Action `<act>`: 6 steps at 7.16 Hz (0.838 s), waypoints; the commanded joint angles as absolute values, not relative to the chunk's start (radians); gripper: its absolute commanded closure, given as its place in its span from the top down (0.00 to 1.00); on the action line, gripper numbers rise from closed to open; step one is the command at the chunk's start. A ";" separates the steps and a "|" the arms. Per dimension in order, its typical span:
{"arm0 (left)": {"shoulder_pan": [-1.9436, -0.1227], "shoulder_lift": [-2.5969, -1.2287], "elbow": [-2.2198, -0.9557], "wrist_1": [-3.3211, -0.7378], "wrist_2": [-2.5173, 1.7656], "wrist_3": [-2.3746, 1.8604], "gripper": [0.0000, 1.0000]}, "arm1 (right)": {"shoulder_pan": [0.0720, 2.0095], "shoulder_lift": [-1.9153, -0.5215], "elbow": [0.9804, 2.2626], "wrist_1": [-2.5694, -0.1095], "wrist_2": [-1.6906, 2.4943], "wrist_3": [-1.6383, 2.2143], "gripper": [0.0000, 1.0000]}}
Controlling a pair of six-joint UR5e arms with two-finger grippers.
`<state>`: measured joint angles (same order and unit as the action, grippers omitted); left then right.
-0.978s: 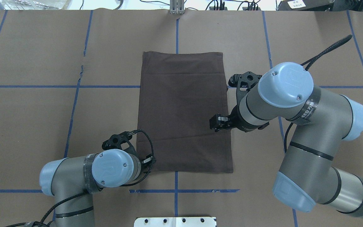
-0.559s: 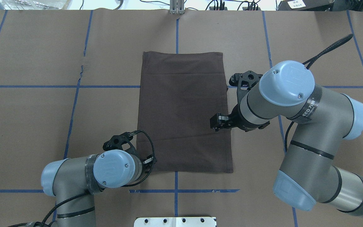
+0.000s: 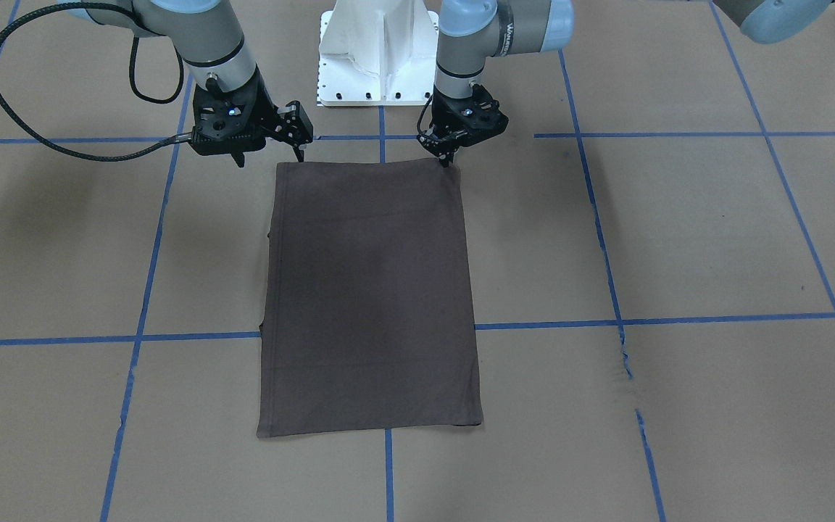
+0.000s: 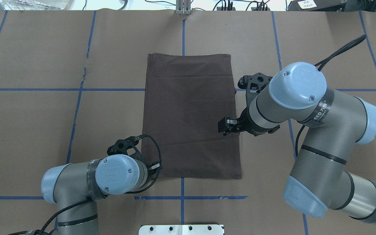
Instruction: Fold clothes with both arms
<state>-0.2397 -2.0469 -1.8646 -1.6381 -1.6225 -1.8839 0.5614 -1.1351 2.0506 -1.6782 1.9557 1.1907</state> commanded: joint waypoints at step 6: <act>-0.248 -2.042 -1.917 -1.614 -1.623 -1.859 0.00 | 0.418 -1.151 2.048 -1.677 1.874 1.691 1.00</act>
<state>-0.2449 -2.0420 -1.9169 -1.6140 -1.6229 -1.8615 0.4655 -1.1500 2.0480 -1.6767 1.9265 1.5773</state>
